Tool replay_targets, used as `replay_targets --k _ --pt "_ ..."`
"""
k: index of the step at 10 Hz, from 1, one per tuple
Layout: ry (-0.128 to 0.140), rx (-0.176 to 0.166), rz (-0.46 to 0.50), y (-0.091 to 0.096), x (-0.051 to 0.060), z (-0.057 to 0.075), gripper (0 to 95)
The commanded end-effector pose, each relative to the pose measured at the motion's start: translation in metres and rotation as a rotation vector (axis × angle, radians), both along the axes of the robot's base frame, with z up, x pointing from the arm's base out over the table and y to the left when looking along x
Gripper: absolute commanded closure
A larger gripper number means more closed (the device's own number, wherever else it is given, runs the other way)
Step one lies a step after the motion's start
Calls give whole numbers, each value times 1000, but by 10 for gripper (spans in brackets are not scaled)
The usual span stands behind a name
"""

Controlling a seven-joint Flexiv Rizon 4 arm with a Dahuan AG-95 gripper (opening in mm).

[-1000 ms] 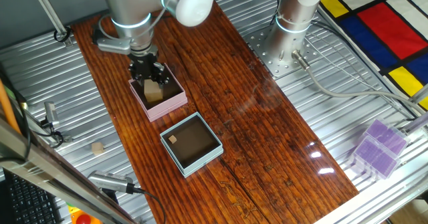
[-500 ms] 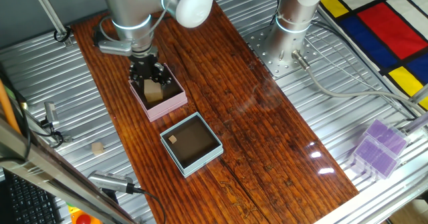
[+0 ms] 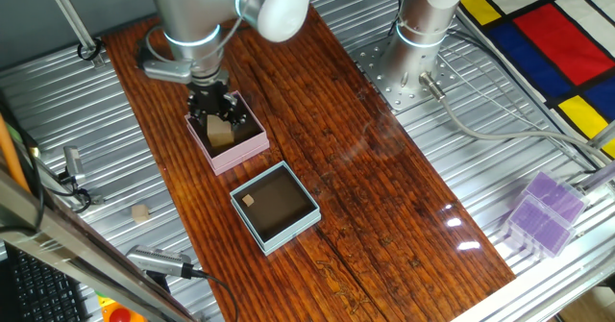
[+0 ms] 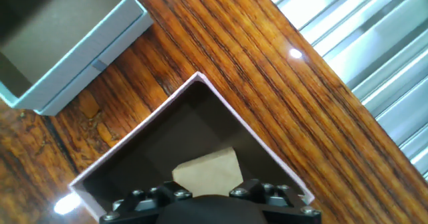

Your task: Move an object from one box to another

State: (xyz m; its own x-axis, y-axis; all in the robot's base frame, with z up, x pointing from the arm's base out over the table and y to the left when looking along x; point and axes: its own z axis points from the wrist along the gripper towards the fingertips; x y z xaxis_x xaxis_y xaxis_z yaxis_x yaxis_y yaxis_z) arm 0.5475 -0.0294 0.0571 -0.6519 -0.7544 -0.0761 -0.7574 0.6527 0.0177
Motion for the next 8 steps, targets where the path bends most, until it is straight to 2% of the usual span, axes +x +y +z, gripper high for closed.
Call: replay_targets --k 1,3,5,8 --pt "25 -5 -116 2 -2 22 950" --pt "42 -7 -285 10 -7 55 950" --pt "73 0 -438 28 -13 82 950" --pt "90 -9 -575 74 -25 104 950"
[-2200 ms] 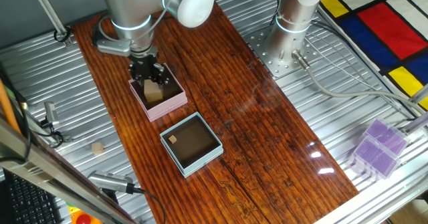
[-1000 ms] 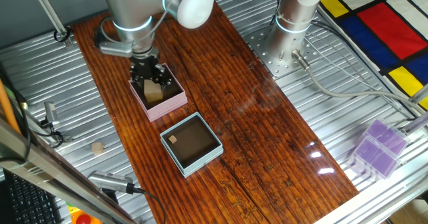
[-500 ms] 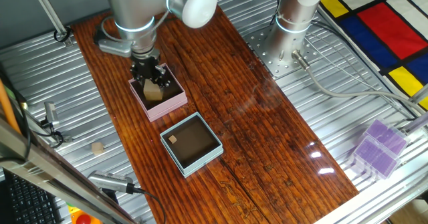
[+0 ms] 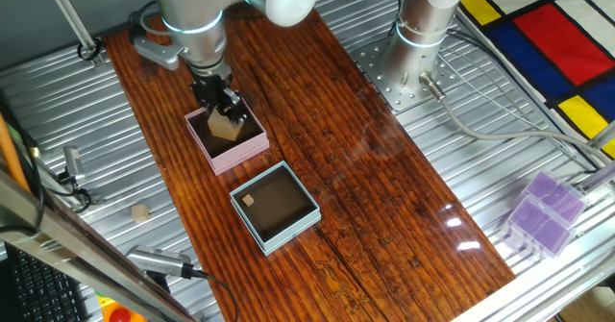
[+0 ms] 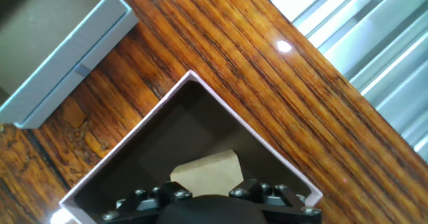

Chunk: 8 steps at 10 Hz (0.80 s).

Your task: Move an object from one box to another

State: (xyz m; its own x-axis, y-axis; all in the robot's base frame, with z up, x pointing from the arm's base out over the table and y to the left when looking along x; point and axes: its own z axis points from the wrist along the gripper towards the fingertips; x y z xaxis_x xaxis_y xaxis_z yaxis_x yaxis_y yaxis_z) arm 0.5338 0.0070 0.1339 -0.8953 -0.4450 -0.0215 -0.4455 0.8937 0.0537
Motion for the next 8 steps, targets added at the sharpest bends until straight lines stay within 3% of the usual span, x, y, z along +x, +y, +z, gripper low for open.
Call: replay_targets --k 1,4,7,8 --pt "31 0 -216 42 -12 30 950" --pt "62 -5 -332 42 -12 30 950" --pt "68 -47 -207 42 -12 30 950" --pt "71 -43 -191 42 -12 30 950"
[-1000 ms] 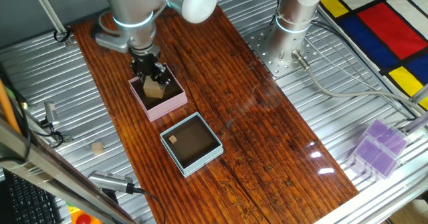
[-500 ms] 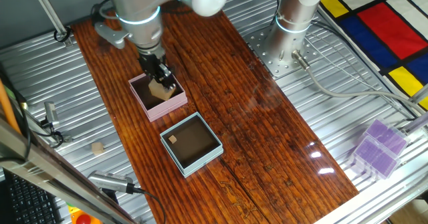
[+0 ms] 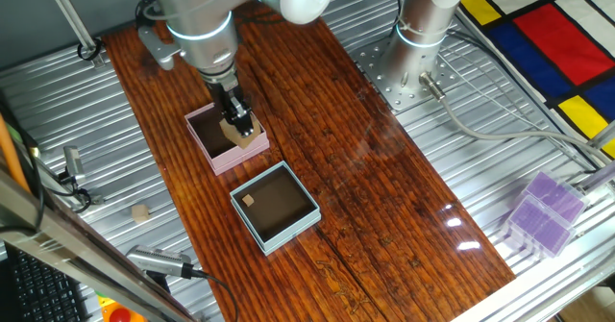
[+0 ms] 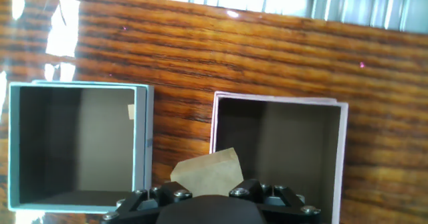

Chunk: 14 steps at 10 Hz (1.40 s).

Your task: Move an object from one box to another

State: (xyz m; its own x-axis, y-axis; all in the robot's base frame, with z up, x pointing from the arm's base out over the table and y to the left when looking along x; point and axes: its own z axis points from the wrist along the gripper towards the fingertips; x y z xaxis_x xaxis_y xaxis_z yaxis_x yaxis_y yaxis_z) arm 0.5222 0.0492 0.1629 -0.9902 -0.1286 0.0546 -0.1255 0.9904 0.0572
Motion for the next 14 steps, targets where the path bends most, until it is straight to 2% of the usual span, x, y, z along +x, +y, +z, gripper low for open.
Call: replay_targets --k 1,3,5,6,7,8,9,10,11,12,13,14 --pt "12 -20 149 0 0 1 950" --pt "10 -12 128 0 0 1 950" --pt "6 16 119 0 0 1 950" --pt "12 22 105 7 0 5 950" --pt "15 22 93 30 0 15 950" --pt "5 22 81 58 1 20 950" --pt "-8 20 65 92 1 19 950" --pt "-12 16 39 118 1 11 950" --pt "-14 16 18 136 1 0 950" --pt "-19 12 8 148 1 -10 950" --pt "-29 13 11 165 2 -28 950" --pt "-36 12 9 171 4 -41 950"
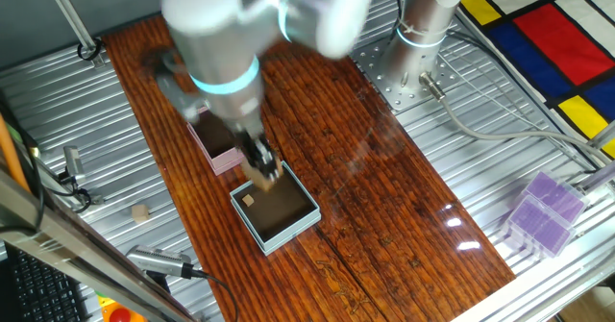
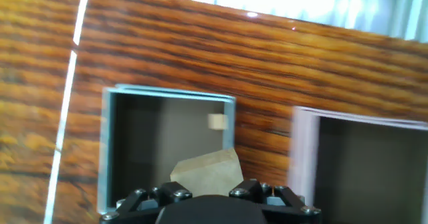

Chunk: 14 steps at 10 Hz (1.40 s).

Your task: Move an object from one box to another

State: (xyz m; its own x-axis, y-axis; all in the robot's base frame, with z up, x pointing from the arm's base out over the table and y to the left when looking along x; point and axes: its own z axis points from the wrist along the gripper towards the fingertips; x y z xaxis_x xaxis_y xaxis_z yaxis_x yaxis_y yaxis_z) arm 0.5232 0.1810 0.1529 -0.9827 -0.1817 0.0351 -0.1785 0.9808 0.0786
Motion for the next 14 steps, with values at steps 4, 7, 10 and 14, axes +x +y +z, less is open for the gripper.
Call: replay_targets --k 4,7,10,14 --pt "-32 -15 3 40 10 -75 950" --pt "-50 -15 128 33 11 -77 570" --pt "-60 -13 267 15 16 -61 0" --pt "-40 -60 242 7 9 -24 950"
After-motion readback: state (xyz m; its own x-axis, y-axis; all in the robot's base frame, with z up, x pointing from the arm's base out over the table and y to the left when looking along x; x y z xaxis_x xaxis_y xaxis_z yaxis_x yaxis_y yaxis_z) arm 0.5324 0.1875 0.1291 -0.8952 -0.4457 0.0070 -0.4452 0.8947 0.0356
